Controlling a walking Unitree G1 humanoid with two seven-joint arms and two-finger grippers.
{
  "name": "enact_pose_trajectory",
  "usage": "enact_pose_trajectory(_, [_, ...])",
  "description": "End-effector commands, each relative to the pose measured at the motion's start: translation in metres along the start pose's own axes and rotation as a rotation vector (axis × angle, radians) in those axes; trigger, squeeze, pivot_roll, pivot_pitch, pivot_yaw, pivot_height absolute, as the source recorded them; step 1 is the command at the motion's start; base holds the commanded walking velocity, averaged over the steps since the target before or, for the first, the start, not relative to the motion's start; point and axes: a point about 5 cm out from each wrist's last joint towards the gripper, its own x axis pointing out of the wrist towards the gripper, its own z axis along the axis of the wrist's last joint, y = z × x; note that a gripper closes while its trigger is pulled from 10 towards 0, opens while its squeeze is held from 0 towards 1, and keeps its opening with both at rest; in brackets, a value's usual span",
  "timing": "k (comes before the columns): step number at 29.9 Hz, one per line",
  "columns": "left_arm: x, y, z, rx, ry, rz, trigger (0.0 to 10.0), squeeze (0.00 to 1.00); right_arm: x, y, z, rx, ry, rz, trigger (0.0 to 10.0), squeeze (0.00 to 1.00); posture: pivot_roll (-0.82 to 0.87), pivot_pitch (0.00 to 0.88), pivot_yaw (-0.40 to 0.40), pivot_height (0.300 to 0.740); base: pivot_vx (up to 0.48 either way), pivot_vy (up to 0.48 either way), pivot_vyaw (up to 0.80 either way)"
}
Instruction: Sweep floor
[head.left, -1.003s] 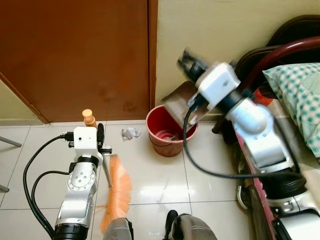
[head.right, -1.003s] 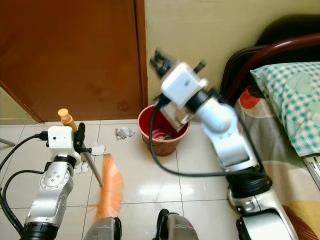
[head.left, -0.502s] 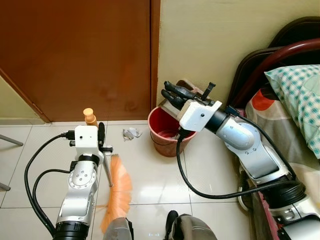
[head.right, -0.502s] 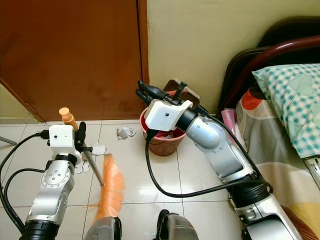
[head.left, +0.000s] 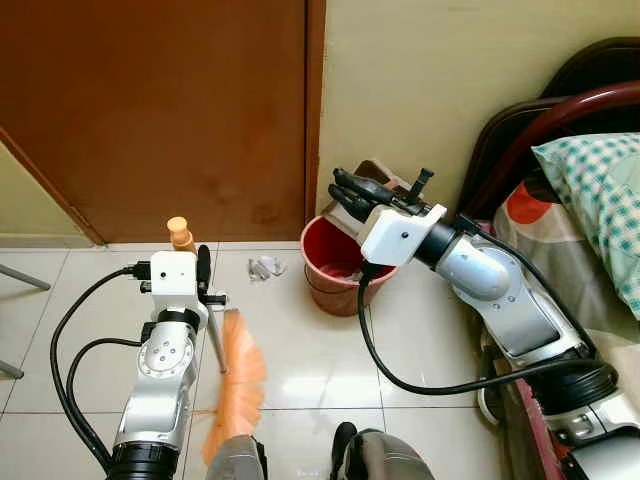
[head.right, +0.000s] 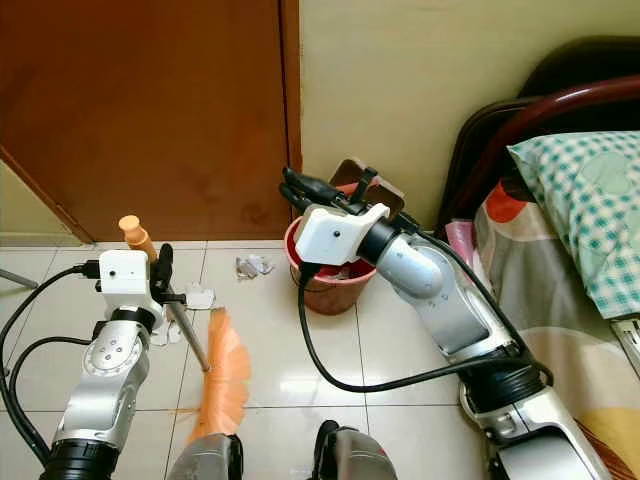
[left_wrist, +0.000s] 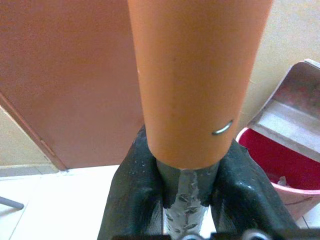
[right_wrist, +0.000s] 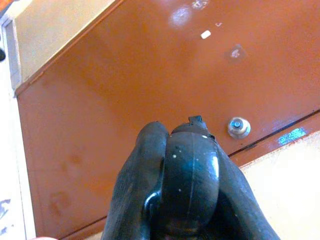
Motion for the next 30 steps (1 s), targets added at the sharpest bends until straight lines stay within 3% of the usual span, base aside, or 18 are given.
enact_pose_trajectory(1, [-0.006,0.003,-0.019,0.024,0.091,0.01,10.0,0.0,-0.008,-0.004,-0.016,-0.091,0.103,0.049,10.0,0.0,-0.04,0.138,-0.041,0.74,0.0,0.0,0.0])
enact_pose_trajectory(6, [-0.006,0.003,-0.019,0.026,0.092,0.008,10.0,0.0,-0.007,-0.011,-0.013,-0.097,0.094,0.019,10.0,0.0,-0.04,0.141,-0.04,0.74,0.0,0.0,0.0])
enact_pose_trajectory(9, [-0.006,0.003,-0.019,0.026,0.093,0.007,10.0,0.0,-0.002,-0.025,-0.001,-0.068,0.02,-0.074,10.0,0.0,-0.04,0.141,-0.04,0.74,0.0,0.0,0.0])
enact_pose_trajectory(13, [-0.006,0.003,-0.019,0.024,0.094,0.006,10.0,0.0,0.008,-0.055,0.027,0.057,-0.126,-0.256,10.0,0.0,-0.04,0.137,-0.039,0.74,0.0,0.0,0.0])
enact_pose_trajectory(14, [-0.006,0.003,-0.019,0.024,0.094,0.006,10.0,0.0,0.008,-0.055,0.027,0.057,-0.126,-0.256,10.0,0.0,-0.04,0.137,-0.039,0.74,0.0,0.0,0.0])
enact_pose_trajectory(16, [-0.005,0.003,-0.019,0.024,0.093,0.005,10.0,0.0,0.014,-0.075,0.043,0.089,-0.199,-0.35,10.0,0.0,-0.04,0.134,-0.039,0.74,0.0,0.0,0.0])
enact_pose_trajectory(20, [-0.003,0.002,-0.019,0.025,0.091,0.006,10.0,0.0,0.018,-0.098,0.059,0.134,-0.273,-0.442,10.0,0.0,-0.03,0.126,-0.04,0.74,0.0,0.0,0.0])
enact_pose_trajectory(23, [-0.003,0.002,-0.019,0.026,0.09,0.008,10.0,0.0,0.02,-0.108,0.066,0.198,-0.309,-0.492,10.0,0.0,-0.03,0.122,-0.04,0.74,0.0,0.0,0.0])
enact_pose_trajectory(25, [-0.002,0.002,-0.019,0.027,0.088,0.008,10.0,0.0,0.023,-0.115,0.07,0.293,-0.336,-0.528,10.0,0.0,-0.03,0.119,-0.041,0.74,0.0,0.0,0.0])
enact_pose_trajectory(26, [-0.001,0.002,-0.019,0.027,0.087,0.008,10.0,0.0,0.025,-0.116,0.07,0.368,-0.348,-0.548,10.0,0.0,-0.03,0.117,-0.041,0.74,0.0,0.0,0.0])
enact_pose_trajectory(30, [-0.001,0.002,-0.018,0.029,0.084,0.01,10.0,0.0,0.03,-0.115,0.069,0.51,-0.359,-0.577,10.0,0.0,-0.02,0.115,-0.043,0.74,0.0,0.0,0.0])
